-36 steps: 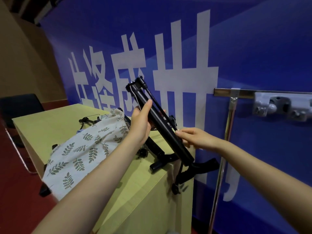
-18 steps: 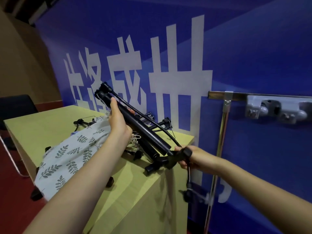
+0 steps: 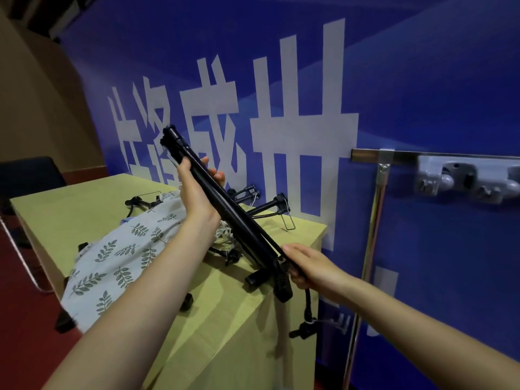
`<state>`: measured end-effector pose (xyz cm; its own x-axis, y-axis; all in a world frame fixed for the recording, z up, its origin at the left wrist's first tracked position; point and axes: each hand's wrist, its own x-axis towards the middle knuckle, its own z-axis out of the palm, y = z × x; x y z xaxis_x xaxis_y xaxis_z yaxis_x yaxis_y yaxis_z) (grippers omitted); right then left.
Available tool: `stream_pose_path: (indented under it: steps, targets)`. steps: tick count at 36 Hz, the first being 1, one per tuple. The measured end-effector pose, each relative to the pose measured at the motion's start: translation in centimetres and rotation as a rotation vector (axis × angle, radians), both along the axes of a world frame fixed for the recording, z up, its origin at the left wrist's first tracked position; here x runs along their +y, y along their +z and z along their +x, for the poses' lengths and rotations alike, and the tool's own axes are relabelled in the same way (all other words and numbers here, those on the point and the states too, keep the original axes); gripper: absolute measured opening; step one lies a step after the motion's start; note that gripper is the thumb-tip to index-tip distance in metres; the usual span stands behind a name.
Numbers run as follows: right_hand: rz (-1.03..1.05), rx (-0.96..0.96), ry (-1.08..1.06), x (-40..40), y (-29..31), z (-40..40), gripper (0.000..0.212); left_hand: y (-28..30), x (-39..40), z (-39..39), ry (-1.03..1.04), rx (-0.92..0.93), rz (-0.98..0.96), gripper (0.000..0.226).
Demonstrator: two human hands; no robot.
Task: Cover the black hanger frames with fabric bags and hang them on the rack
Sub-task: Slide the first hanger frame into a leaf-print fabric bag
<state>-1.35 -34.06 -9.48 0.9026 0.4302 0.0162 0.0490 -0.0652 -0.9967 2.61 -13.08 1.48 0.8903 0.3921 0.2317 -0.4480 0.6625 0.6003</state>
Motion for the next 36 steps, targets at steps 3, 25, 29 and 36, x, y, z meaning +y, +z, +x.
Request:
stream_pose_path:
  steps: [3, 25, 29, 36]
  targets:
    - [0.006, 0.065, -0.057, 0.1, -0.4, -0.2, 0.045, 0.0, -0.3, 0.3, -0.013, -0.021, 0.025, 0.043]
    - [0.294, 0.08, -0.105, -2.0, 2.7, 1.2, 0.031, -2.2, -3.8, -0.3, -0.219, 0.133, 0.163, 0.022]
    - [0.13, 0.083, -0.049, -2.2, 2.8, 1.2, 0.035, -2.2, -3.5, -0.2, -0.205, 0.093, 0.174, 0.028]
    - [0.241, 0.047, -0.068, -2.2, 2.1, 1.1, 0.046, -2.4, -3.8, -0.7, -0.252, 0.062, 0.128, 0.017]
